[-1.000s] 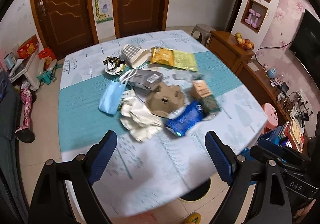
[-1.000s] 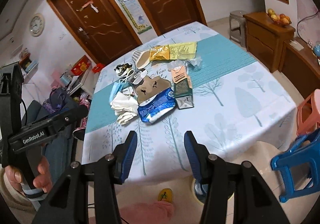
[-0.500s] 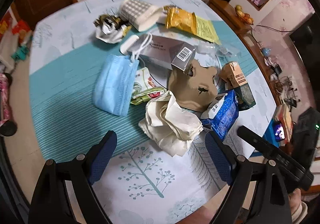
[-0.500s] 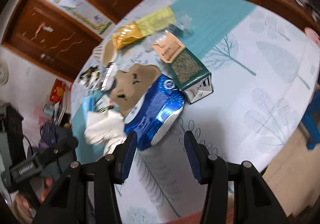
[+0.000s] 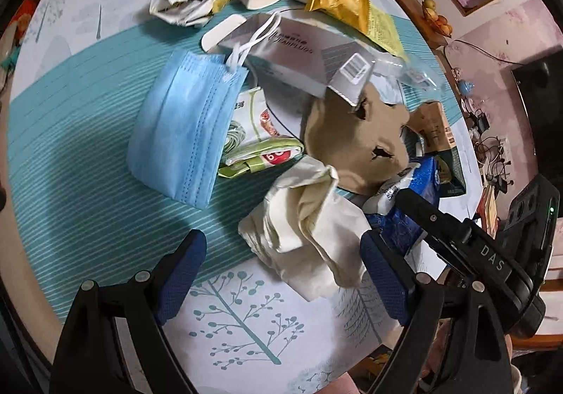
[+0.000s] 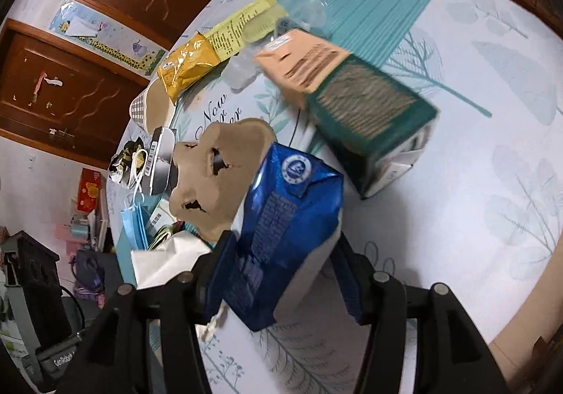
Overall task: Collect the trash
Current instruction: 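Grasp the white tissue with the left gripper while the right gripper grasps the blue milk carton, then carry the tissue and blue carton in both grippers over the trash bin, then open both grippers to drop the tissue and carton into the bin, then raise both tools back toward the table, then reach the right gripper toward the brown cardboard piece and the left toward the blue mask, then grasp the blue mask with the left gripper while the right gripper grasps the brown cardboard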
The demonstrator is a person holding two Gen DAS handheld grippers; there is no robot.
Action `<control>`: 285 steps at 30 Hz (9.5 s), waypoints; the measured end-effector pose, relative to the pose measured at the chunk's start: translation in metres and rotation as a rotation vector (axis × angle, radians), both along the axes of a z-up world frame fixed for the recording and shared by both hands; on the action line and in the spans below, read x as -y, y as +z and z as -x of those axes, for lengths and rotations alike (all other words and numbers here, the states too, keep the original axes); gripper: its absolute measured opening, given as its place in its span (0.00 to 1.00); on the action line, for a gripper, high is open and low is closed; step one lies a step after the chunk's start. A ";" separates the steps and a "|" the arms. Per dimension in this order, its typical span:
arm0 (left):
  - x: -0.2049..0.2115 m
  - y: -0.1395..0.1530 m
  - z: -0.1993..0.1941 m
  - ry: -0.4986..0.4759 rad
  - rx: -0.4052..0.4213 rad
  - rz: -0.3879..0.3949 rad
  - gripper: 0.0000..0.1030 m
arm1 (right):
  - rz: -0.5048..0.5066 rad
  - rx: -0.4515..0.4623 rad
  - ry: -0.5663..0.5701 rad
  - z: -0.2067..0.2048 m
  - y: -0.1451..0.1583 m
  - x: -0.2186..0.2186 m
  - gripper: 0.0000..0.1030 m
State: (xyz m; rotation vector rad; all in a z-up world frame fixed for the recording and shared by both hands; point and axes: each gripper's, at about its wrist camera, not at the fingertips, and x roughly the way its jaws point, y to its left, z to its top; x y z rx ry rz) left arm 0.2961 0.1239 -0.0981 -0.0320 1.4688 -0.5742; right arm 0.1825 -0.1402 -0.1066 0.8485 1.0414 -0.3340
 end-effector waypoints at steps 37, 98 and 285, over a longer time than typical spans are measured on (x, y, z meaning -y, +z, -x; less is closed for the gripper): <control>0.049 0.065 0.072 -0.277 0.269 0.050 0.25 | 0.237 0.002 0.159 0.087 0.085 -0.015 0.18; 0.209 -0.242 0.301 -0.155 0.221 -0.229 0.28 | 0.078 -0.203 0.473 0.226 -0.264 0.133 0.19; 0.012 0.118 0.091 -0.172 0.233 0.083 0.04 | 0.581 0.027 0.464 0.045 0.118 -0.068 0.69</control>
